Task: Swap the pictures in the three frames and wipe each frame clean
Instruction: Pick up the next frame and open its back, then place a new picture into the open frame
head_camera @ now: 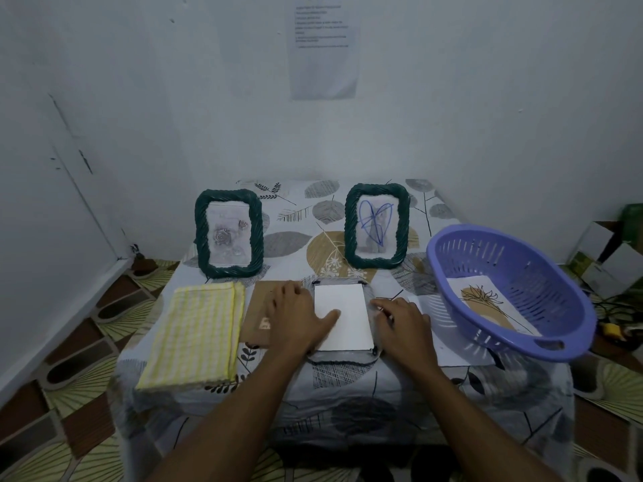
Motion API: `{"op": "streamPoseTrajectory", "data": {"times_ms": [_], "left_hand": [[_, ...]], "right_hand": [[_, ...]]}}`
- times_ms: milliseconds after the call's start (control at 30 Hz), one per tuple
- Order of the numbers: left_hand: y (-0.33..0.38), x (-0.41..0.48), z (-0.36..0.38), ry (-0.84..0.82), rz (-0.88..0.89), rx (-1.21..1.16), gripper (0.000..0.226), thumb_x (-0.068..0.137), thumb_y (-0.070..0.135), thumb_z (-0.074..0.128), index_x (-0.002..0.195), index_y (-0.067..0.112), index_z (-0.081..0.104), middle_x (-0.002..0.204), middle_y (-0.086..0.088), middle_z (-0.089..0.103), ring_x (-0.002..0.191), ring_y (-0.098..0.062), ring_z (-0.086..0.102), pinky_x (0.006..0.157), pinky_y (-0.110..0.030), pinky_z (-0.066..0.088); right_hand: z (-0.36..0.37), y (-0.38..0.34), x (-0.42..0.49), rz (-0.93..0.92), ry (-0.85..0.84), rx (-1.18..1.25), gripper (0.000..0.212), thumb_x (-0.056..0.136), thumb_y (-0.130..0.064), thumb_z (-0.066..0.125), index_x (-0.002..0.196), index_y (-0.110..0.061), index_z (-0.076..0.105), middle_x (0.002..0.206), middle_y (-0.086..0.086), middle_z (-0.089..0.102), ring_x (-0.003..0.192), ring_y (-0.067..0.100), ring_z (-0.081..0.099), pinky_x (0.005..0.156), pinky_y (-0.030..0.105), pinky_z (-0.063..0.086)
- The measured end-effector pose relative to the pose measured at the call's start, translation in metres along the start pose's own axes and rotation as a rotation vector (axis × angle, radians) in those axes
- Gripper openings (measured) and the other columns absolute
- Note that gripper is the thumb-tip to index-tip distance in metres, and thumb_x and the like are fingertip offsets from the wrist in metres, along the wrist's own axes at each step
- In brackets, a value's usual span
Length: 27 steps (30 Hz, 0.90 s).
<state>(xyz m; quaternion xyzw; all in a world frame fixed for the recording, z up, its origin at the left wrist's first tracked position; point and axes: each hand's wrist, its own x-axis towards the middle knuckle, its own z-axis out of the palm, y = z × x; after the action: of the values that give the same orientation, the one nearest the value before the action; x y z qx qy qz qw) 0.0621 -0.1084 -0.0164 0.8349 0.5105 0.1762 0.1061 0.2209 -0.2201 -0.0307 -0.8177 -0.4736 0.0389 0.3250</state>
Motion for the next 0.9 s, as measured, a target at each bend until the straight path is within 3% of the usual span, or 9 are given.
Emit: {"op": "streamPoseTrajectory", "data": {"times_ms": [100,400,500,667,800,900], "left_hand": [[0.000,0.000,0.005,0.025,-0.037,-0.036,0.058,0.075,0.062,0.062,0.100,0.011,0.060,0.117,-0.005,0.047,0.115,-0.024,0.036,0.098,-0.039,0.035],[-0.001,0.002,0.000,0.015,-0.106,-0.229,0.039,0.068,0.049,0.076,0.066,0.023,0.048,0.096,0.002,0.047,0.103,-0.022,0.041,0.088,-0.037,0.034],[-0.003,0.005,0.000,0.000,-0.108,-0.281,0.039,0.071,0.047,0.074,0.055,0.025,0.045,0.099,-0.001,0.055,0.107,-0.024,0.044,0.089,-0.037,0.032],[-0.002,0.005,-0.002,0.020,-0.112,-0.329,0.037,0.085,0.033,0.063,0.053,0.026,0.044,0.108,-0.004,0.057,0.113,-0.028,0.042,0.097,-0.038,0.032],[-0.001,0.005,-0.008,0.073,-0.097,-0.459,0.043,0.086,0.023,0.061,0.049,0.026,0.040,0.068,0.000,0.056,0.089,-0.029,0.054,0.083,-0.037,0.038],[0.006,0.002,-0.023,-0.003,-0.109,-0.691,0.021,0.092,0.014,0.057,0.071,0.011,0.062,0.070,0.002,0.060,0.070,-0.014,0.055,0.062,-0.027,0.043]], "right_hand": [[0.000,0.001,0.000,-0.004,-0.005,-0.004,0.031,0.094,-0.027,0.047,0.121,-0.029,0.064,0.114,-0.003,0.063,0.108,0.018,0.052,0.093,0.039,0.034],[-0.001,0.000,0.001,-0.013,-0.016,-0.027,0.030,0.094,-0.028,0.047,0.119,-0.030,0.065,0.111,-0.003,0.063,0.106,0.019,0.052,0.091,0.038,0.034],[-0.001,0.000,0.001,-0.016,-0.014,-0.022,0.030,0.094,-0.028,0.048,0.118,-0.030,0.065,0.111,-0.004,0.063,0.106,0.019,0.052,0.091,0.038,0.034],[-0.002,-0.001,-0.001,-0.005,-0.021,-0.013,0.032,0.093,-0.030,0.045,0.118,-0.031,0.065,0.110,-0.004,0.063,0.105,0.019,0.052,0.091,0.039,0.034],[-0.006,-0.007,-0.001,0.014,-0.033,0.011,0.036,0.092,-0.029,0.041,0.120,-0.029,0.063,0.108,-0.003,0.063,0.104,0.020,0.053,0.092,0.041,0.034],[-0.010,-0.009,0.002,0.031,-0.062,0.082,0.032,0.093,-0.019,0.047,0.119,-0.027,0.064,0.109,0.000,0.063,0.103,0.022,0.056,0.094,0.041,0.040]]}}
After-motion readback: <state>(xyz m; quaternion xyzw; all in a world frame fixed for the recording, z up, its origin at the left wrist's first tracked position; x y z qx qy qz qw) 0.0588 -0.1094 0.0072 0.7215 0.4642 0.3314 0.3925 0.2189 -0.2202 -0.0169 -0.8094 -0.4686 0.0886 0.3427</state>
